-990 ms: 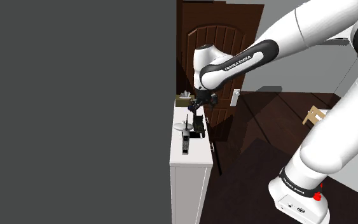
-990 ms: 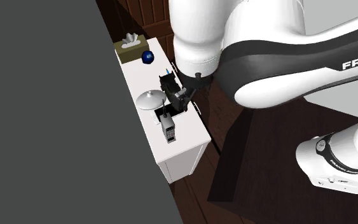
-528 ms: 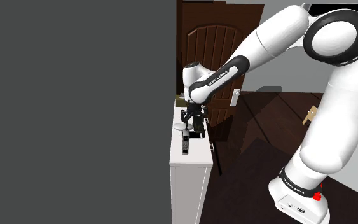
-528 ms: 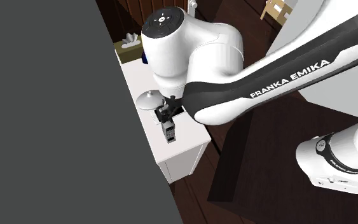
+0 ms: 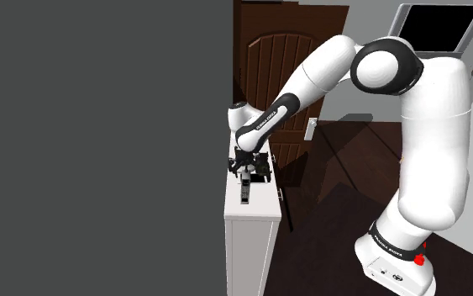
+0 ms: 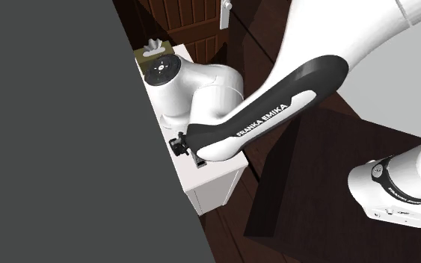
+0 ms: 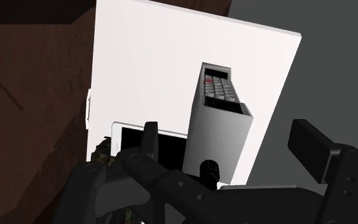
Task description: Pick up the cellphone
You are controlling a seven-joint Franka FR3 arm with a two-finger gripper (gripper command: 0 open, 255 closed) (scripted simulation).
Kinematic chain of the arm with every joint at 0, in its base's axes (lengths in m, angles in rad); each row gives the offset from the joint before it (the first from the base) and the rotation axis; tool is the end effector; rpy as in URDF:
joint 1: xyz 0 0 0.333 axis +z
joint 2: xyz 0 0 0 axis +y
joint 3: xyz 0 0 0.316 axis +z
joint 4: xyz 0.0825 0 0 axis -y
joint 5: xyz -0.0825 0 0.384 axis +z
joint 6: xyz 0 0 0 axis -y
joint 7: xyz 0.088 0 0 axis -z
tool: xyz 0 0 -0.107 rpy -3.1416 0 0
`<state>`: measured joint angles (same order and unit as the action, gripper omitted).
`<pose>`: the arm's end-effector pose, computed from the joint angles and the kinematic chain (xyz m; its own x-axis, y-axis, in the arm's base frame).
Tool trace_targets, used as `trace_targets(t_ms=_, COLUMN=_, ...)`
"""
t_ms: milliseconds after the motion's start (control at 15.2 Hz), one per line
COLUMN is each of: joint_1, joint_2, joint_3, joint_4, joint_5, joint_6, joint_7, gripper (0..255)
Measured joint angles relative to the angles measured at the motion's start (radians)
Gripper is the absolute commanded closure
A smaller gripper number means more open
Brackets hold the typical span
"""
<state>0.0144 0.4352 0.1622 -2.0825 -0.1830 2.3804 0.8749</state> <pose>0.5641 0.0989 0.2064 0.8400 -0.5400 -0.0526 -0.5309 -0.8381 0.1251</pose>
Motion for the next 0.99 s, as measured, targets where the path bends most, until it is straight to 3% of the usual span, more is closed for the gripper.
trace_targets(t_ms=396, joint_1=0.007, joint_2=0.077, joint_3=-0.015, joint_4=0.017, joint_5=-0.020, joint_6=0.058, joint_7=0.014, gripper=0)
trace_targets(t_ms=462, joint_1=0.008, joint_2=0.080, joint_3=-0.015, joint_4=0.016, joint_5=-0.021, joint_6=0.062, joint_7=0.016, gripper=255)
trace_targets(t_ms=990, joint_1=0.009, joint_2=0.079, joint_3=-0.015, joint_4=0.013, joint_5=-0.022, joint_6=0.067, joint_7=0.018, gripper=255)
